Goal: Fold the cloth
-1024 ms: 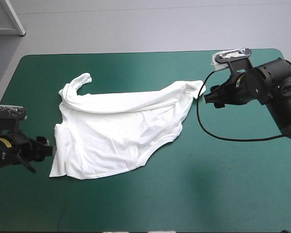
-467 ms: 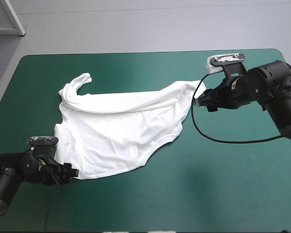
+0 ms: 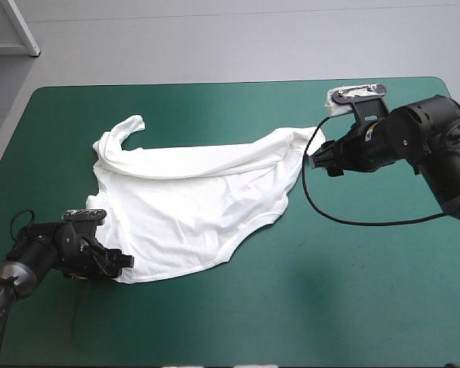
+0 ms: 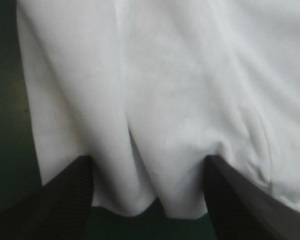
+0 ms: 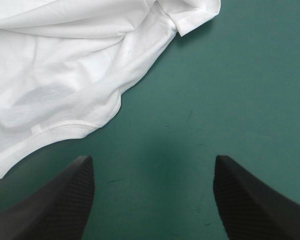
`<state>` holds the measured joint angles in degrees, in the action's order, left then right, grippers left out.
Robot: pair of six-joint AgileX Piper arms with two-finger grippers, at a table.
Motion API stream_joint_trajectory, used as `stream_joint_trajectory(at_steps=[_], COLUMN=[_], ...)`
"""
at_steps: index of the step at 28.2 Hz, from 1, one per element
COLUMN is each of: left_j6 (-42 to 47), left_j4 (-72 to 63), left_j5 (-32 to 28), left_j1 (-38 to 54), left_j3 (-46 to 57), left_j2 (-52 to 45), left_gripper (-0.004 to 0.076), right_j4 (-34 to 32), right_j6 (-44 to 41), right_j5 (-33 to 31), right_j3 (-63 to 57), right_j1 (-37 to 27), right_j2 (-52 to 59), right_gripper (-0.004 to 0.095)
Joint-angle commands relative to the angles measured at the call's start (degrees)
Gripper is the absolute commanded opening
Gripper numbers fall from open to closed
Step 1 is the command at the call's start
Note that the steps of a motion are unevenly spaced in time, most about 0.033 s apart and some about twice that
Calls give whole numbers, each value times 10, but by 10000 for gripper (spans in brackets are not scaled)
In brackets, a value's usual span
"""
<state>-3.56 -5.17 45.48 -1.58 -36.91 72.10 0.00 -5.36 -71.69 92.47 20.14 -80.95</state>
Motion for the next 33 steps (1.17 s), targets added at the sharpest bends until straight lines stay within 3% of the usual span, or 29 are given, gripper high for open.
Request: stream_joint_trajectory(at_steps=[1,9,15,23,28,33], left_j6=[1,-14,-24,-24,-25,-25], left_j4=[-24,-31,-34,-35,-34,-35], left_j5=[-17,-2,0,14,28,23], left_j1=[-2,-2,-2,-2,-2,-2], left_j3=[-10,-7,-6,-6,-6,-6], left_j2=[9,12,12,12,12,12], left_gripper=[381,-9,-6,-7,-7,-8], right_j4=[12,25,25,25,29,47], right_j6=[4,4,4,4,-11,-7], right_j5=[17,70,120,232,284,284], right_j3=[14,14,14,14,15,16], right_j1=[-2,-2,-2,-2,-2,-2], right_j2=[1,-88,-174,-267,-320,-332], right_gripper=[629,629,627,610,519,304])
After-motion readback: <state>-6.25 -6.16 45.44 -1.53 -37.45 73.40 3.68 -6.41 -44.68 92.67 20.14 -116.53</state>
